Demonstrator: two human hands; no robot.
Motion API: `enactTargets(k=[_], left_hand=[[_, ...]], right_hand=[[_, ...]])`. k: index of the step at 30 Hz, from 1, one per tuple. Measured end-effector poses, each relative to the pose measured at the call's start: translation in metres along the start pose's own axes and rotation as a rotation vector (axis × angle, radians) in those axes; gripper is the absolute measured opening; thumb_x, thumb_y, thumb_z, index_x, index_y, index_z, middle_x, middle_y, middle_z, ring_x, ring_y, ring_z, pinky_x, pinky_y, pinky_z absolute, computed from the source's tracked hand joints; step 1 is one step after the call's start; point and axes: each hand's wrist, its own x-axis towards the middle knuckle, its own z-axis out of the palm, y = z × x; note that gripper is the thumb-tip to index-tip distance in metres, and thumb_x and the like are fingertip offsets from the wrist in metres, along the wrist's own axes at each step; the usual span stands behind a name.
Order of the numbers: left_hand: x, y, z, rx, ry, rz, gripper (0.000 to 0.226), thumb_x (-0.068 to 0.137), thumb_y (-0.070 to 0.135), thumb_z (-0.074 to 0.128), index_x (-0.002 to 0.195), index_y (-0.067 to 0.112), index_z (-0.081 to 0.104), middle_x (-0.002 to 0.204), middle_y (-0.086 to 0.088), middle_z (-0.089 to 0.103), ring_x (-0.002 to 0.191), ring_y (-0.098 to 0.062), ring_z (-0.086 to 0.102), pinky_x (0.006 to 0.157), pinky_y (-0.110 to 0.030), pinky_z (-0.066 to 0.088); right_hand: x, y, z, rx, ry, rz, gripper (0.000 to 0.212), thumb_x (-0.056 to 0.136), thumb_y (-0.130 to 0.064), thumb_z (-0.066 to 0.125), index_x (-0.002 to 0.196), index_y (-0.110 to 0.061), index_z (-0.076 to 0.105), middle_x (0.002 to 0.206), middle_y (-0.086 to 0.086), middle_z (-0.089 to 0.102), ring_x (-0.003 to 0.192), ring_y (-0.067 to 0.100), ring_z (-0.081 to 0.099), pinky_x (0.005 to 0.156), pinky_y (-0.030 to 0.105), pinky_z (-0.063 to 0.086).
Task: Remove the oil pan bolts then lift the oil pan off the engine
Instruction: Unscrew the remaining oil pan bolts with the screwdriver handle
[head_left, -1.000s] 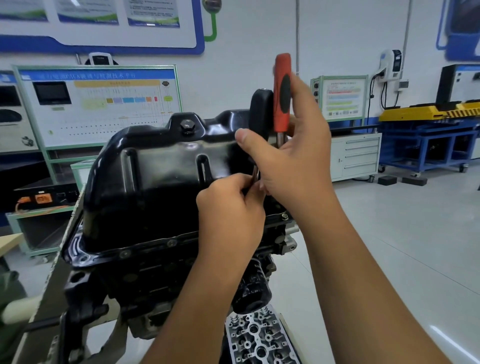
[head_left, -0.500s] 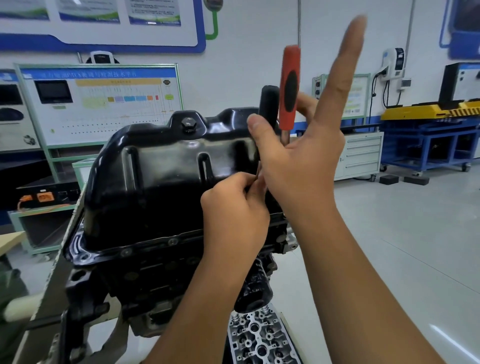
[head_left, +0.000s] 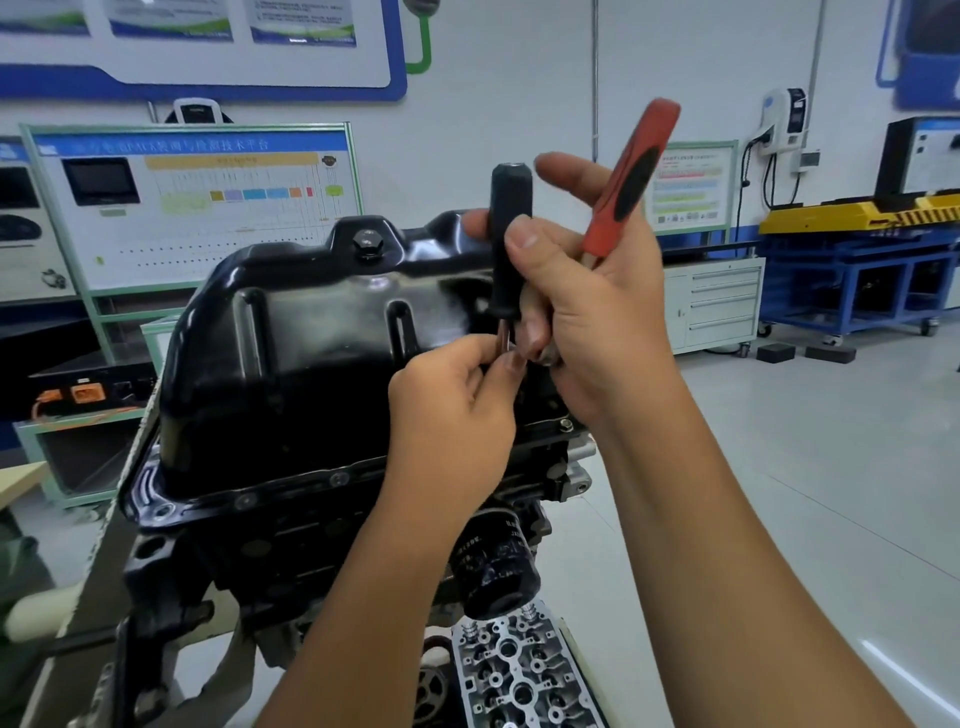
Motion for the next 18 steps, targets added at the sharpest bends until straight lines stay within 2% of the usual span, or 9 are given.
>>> enactTargets(k=[2,3,6,8,10,11,13,15,18], left_hand=[[0.002,0.002,-0.004,0.026,-0.003,0.004,0.019,0.094,0.019,0.073,0.075,0.017,0.074,0.045,0.010,0.031,0.045,-0.008,0.024,0.046,-0.022,0.023],[0.002,0.003,-0.004,0.042,0.015,-0.005,0.023,0.093,0.018,0.075,0.070,0.020,0.073,0.043,0.011,0.029,0.043,-0.009,0.024,0.046,-0.017,0.022],[0.003,0.004,-0.003,0.082,0.070,-0.022,0.031,0.088,0.017,0.080,0.062,0.027,0.066,0.038,0.010,0.029,0.039,-0.010,0.026,0.044,-0.012,0.022],[0.002,0.005,-0.002,0.103,0.094,-0.010,0.027,0.086,0.018,0.082,0.065,0.026,0.068,0.037,0.009,0.032,0.039,-0.011,0.028,0.045,-0.012,0.027],[0.002,0.006,-0.001,0.097,0.112,-0.016,0.024,0.084,0.018,0.084,0.065,0.023,0.070,0.038,0.010,0.034,0.039,-0.010,0.029,0.046,-0.012,0.027],[0.002,0.005,0.000,0.086,0.117,-0.024,0.024,0.084,0.019,0.084,0.065,0.021,0.069,0.038,0.010,0.033,0.039,-0.010,0.028,0.046,-0.012,0.026],[0.002,0.004,-0.002,0.022,0.087,-0.031,0.022,0.086,0.017,0.082,0.067,0.018,0.070,0.038,0.012,0.030,0.038,-0.008,0.025,0.044,-0.012,0.024],[0.003,0.003,-0.006,-0.098,-0.006,-0.022,0.017,0.092,0.012,0.076,0.076,0.018,0.075,0.040,0.015,0.031,0.038,-0.004,0.024,0.044,-0.011,0.024],[0.005,0.004,-0.010,-0.127,-0.072,-0.019,0.012,0.091,0.015,0.074,0.080,0.018,0.079,0.044,0.015,0.033,0.041,-0.004,0.024,0.044,-0.013,0.023]], right_hand=[[0.001,0.001,-0.005,0.034,-0.037,0.048,0.024,0.099,-0.001,0.062,0.119,-0.011,0.053,0.101,0.020,0.077,0.035,0.012,0.039,0.038,0.022,0.035],[0.002,0.002,-0.005,0.008,-0.009,0.043,0.022,0.095,-0.005,0.068,0.113,-0.012,0.057,0.096,0.018,0.075,0.036,0.012,0.041,0.039,0.022,0.035],[0.001,0.004,-0.001,-0.251,0.126,-0.075,0.030,0.074,-0.015,0.091,0.090,-0.018,0.066,0.080,0.005,0.072,0.055,0.011,0.062,0.050,0.024,0.048],[0.001,0.004,0.002,-0.321,0.153,-0.112,0.029,0.068,-0.017,0.096,0.083,-0.020,0.070,0.075,-0.002,0.075,0.067,0.013,0.071,0.060,0.029,0.057],[0.002,0.005,0.001,-0.309,0.150,-0.117,0.024,0.074,-0.013,0.092,0.085,-0.021,0.073,0.074,-0.001,0.076,0.068,0.016,0.074,0.064,0.035,0.062],[0.003,0.004,-0.001,-0.296,0.130,-0.113,0.021,0.078,-0.010,0.088,0.089,-0.020,0.073,0.073,0.000,0.076,0.064,0.014,0.073,0.062,0.033,0.061],[0.003,0.003,-0.004,-0.191,0.023,-0.060,0.021,0.088,-0.006,0.077,0.103,-0.017,0.069,0.078,0.010,0.077,0.050,0.006,0.063,0.051,0.023,0.051],[0.002,0.002,-0.008,-0.039,-0.101,0.048,0.025,0.096,-0.004,0.067,0.118,-0.015,0.062,0.090,0.021,0.077,0.039,0.007,0.048,0.042,0.022,0.040],[0.001,0.004,-0.013,0.046,-0.146,0.125,0.020,0.099,-0.006,0.063,0.117,-0.014,0.059,0.088,0.018,0.077,0.035,0.010,0.038,0.039,0.022,0.032]])
